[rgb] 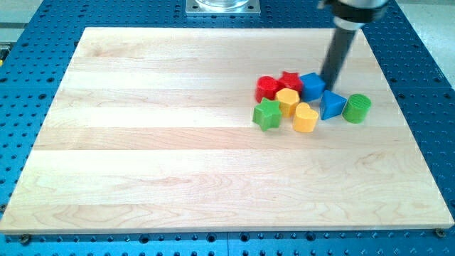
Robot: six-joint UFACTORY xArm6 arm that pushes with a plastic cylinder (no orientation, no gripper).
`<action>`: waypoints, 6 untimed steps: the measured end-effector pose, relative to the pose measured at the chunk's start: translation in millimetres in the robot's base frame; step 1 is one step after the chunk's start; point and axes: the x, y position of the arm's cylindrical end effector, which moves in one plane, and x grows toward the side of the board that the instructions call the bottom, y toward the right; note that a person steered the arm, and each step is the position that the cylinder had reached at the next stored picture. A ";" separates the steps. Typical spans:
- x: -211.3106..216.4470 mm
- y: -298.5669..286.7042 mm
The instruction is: Separate the red blocks from the cube
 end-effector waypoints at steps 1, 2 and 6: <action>0.1 -58.9; 1.1 -118.7; 59.2 -197.1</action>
